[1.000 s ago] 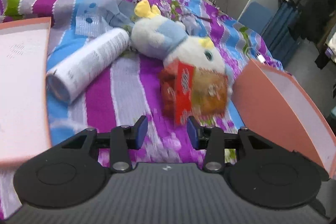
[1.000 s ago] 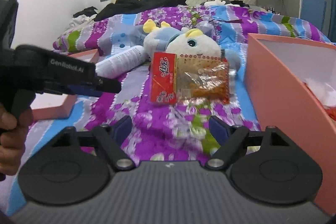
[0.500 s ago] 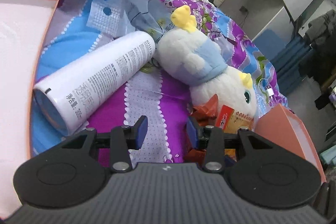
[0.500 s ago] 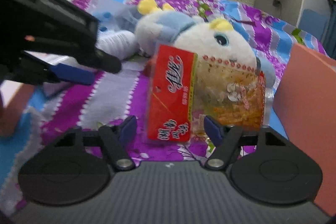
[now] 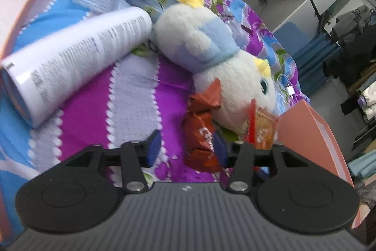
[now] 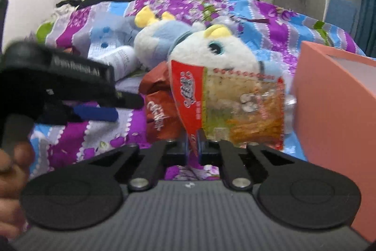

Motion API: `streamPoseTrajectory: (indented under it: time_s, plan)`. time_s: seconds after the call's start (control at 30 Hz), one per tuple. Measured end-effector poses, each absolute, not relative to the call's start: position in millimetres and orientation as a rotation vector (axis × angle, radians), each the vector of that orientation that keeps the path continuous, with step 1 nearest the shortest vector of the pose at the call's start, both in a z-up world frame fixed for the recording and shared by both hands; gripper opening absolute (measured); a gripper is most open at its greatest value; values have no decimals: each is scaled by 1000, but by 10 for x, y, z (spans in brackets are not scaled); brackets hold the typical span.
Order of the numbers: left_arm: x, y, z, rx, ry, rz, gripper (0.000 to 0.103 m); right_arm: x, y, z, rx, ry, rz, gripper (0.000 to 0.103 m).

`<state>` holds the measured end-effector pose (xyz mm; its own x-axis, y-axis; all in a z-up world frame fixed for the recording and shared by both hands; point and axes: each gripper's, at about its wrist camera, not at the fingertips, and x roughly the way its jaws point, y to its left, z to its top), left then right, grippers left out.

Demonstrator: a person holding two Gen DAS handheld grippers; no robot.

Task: Organize snacks
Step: 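Grasp the brown wrapped candy with left tool while right tool grasps red-labeled packet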

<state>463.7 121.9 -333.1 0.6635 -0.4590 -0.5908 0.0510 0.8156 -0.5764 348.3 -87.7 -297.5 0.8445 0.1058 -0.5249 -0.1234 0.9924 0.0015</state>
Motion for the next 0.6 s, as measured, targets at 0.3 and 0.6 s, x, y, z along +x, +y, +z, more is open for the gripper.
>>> streamPoseTrajectory:
  time_s: [0.3, 0.6]
  plan:
    - [4744, 935, -3419, -526, 834, -329, 64, 3389, -1150, -2794, 52, 554, 128, 2]
    - [4695, 695, -3304, -376, 846, -272, 44, 3085, -1227, -2627, 77, 542, 173, 2]
